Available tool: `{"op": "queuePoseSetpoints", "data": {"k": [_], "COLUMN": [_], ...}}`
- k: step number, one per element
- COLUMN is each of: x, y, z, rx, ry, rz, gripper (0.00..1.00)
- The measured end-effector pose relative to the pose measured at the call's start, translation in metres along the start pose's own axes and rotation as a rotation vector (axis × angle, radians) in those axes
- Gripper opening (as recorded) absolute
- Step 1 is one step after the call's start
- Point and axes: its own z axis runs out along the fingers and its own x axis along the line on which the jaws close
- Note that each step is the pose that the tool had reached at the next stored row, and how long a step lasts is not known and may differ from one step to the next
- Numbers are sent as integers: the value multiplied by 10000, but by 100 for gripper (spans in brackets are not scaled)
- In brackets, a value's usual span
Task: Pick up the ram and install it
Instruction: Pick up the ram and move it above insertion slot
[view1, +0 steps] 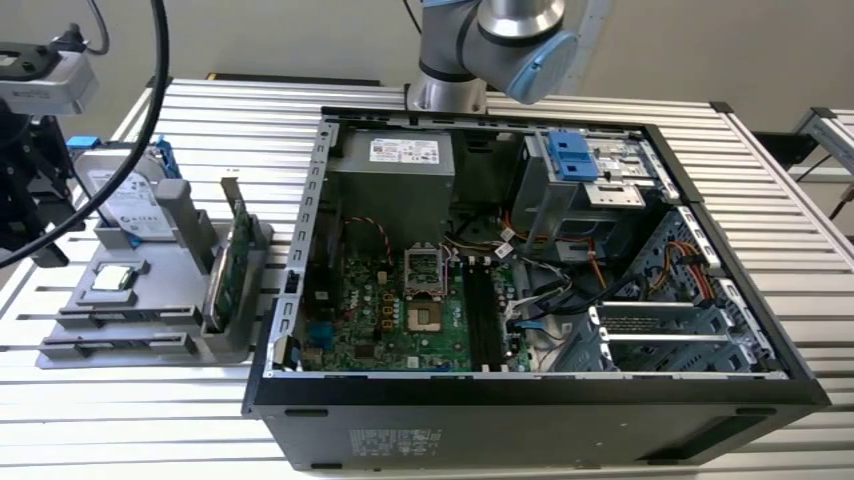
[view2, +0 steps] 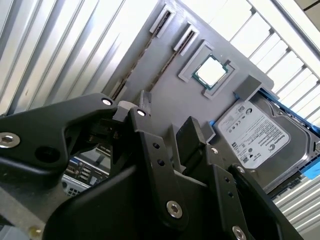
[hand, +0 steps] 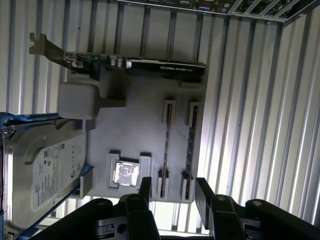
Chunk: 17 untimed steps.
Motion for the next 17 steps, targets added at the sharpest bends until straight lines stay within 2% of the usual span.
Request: {"op": "queuePoseSetpoints", "data": {"k": [17], "x": [-24], "y": [-1], "z": [58], "rx": [-1], "ry": [1], "rz": [1], "gripper": [100]}}
